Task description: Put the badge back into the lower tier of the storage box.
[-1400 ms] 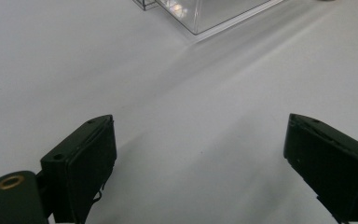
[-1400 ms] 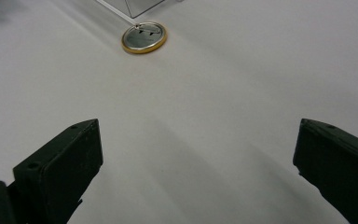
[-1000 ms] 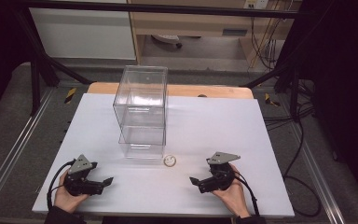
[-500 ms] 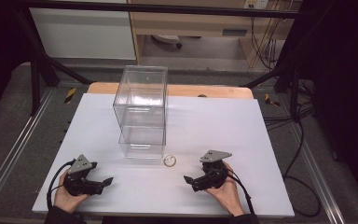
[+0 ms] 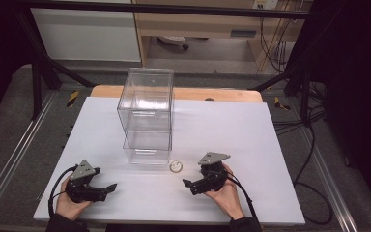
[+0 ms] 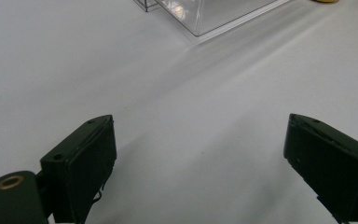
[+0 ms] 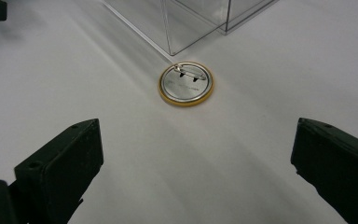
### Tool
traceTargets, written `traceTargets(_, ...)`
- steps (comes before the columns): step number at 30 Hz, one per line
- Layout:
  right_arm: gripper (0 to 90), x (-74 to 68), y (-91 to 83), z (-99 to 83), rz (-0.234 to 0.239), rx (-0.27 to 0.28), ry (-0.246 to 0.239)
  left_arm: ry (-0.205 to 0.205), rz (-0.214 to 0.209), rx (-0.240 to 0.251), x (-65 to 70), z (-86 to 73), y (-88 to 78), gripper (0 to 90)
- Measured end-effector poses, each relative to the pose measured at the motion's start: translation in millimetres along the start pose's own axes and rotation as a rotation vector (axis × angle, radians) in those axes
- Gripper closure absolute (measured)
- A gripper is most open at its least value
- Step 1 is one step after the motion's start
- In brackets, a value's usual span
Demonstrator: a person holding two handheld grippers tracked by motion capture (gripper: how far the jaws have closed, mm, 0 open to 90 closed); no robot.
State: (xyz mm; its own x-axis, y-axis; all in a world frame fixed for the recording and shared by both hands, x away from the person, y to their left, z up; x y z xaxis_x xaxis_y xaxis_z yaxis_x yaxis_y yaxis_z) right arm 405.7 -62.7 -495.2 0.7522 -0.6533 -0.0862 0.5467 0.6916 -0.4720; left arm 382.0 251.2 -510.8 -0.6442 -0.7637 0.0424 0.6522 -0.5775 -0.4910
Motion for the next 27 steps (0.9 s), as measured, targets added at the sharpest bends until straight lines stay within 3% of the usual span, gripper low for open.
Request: traceTargets(27,7.2,-6.3,36.4,20.4,0.005,-0.008,0.000,0.002,0.002,0.003,-0.2,0.7,-0.3,8.9)
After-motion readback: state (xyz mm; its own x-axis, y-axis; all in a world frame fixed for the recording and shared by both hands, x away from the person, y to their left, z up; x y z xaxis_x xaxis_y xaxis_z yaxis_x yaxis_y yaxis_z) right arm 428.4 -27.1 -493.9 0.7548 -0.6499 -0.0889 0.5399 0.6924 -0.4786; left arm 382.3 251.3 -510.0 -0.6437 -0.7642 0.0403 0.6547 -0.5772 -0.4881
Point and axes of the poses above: each handheld gripper's, and its own axes: y roughly forward along the jaws, z roughly out of its top, x roughly to its right, the point moved 9 cm from there along y, roughly forward along the jaws, and after that the axes turned 11 degrees about x, right-handed, at the moved point
